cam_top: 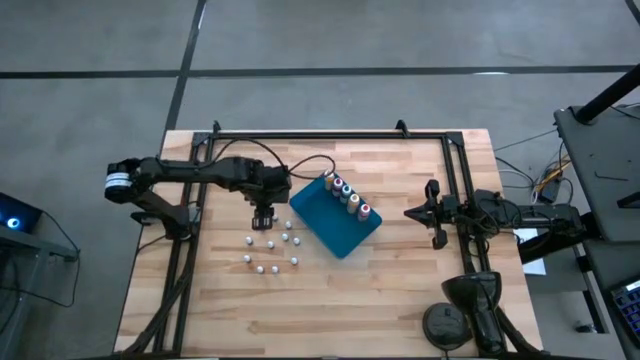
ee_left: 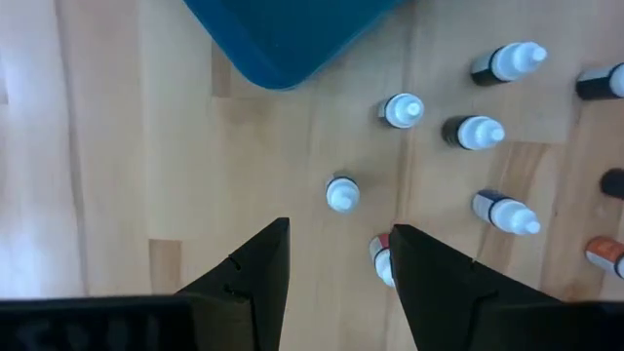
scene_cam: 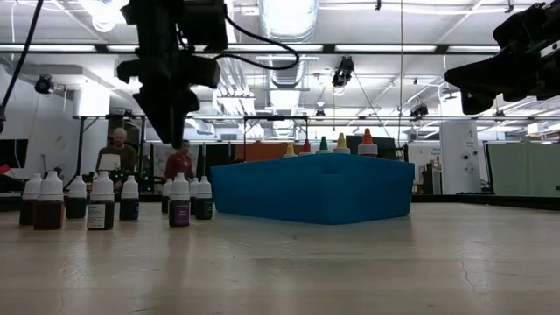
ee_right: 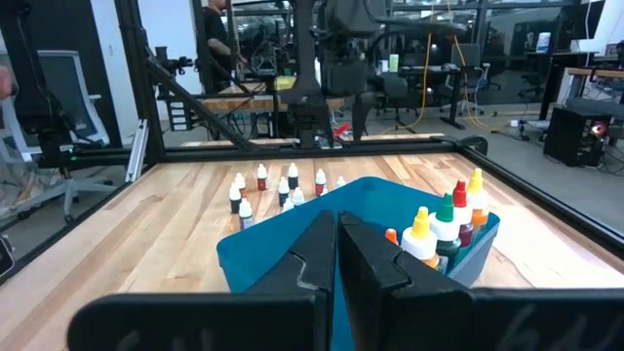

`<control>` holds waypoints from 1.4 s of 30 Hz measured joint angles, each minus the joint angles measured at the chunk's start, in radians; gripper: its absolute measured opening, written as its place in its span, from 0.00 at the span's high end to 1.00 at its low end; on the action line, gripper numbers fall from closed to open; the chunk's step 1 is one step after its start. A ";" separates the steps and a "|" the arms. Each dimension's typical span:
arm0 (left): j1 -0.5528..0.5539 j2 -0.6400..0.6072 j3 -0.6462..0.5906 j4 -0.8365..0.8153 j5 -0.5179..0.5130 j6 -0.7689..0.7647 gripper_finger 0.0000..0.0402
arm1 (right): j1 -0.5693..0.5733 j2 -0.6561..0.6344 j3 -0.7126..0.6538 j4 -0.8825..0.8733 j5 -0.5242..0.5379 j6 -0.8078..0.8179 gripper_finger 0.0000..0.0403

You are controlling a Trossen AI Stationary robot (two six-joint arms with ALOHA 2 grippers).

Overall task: Pick & Place food coloring
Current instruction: Put the green food coloring bottle into the blue bin

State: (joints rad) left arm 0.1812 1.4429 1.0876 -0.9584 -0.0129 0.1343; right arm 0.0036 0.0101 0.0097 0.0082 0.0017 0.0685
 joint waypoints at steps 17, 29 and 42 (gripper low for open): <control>-0.001 0.002 -0.130 0.162 0.025 -0.009 0.63 | 0.000 0.000 0.000 0.000 0.000 0.000 0.98; -0.002 0.076 -0.144 0.203 0.024 -0.008 0.63 | 0.000 0.000 0.000 0.000 0.000 0.001 0.98; -0.002 0.131 -0.143 0.226 0.024 -0.007 0.63 | 0.000 -0.001 0.000 0.000 0.000 0.001 0.98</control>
State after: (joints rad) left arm 0.1791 1.5742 0.9451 -0.7322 0.0113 0.1272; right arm 0.0036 0.0093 0.0093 0.0082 0.0017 0.0692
